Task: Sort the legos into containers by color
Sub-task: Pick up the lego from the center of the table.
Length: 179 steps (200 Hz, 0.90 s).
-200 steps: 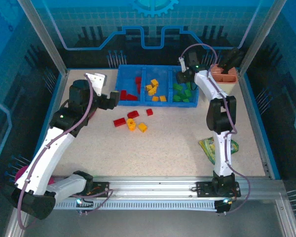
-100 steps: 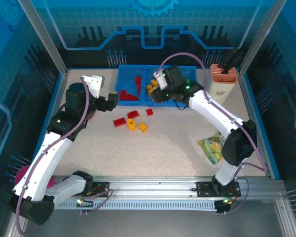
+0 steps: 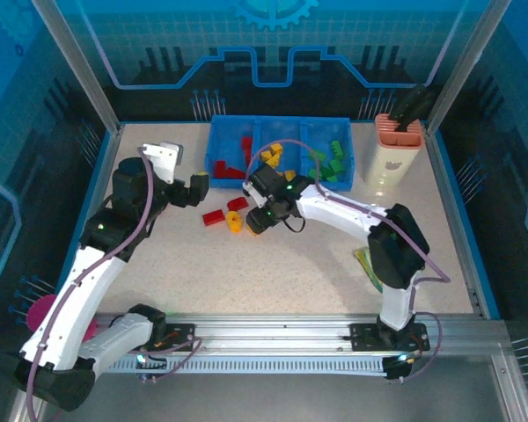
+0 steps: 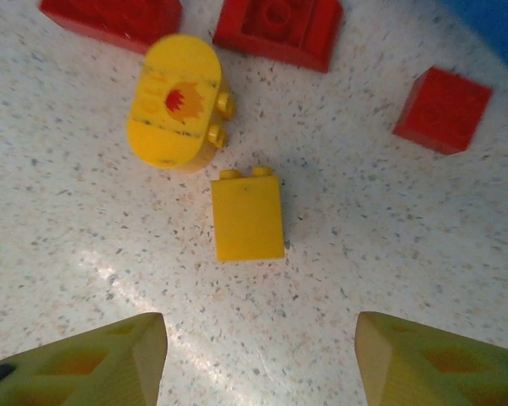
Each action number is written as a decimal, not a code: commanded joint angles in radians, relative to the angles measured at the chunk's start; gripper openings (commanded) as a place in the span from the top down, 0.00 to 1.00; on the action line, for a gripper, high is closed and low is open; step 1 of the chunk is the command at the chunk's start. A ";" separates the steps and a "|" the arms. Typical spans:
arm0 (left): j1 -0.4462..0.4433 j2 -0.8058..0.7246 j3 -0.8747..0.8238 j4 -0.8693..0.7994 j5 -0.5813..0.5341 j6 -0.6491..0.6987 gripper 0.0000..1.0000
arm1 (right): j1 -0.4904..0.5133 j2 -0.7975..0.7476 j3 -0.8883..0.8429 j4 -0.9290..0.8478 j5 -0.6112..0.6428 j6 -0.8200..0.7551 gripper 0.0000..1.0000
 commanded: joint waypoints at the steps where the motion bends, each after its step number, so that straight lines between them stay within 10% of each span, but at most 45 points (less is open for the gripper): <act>1: 0.013 -0.027 -0.011 0.007 0.016 -0.009 0.01 | 0.012 0.071 0.046 0.012 -0.037 0.016 0.38; 103: 0.019 -0.081 -0.035 -0.019 0.013 -0.002 0.01 | 0.026 0.270 0.177 -0.003 -0.015 -0.023 0.38; 179: 0.024 -0.089 -0.040 -0.027 0.007 0.001 0.01 | 0.017 0.291 0.189 -0.040 0.037 -0.065 0.66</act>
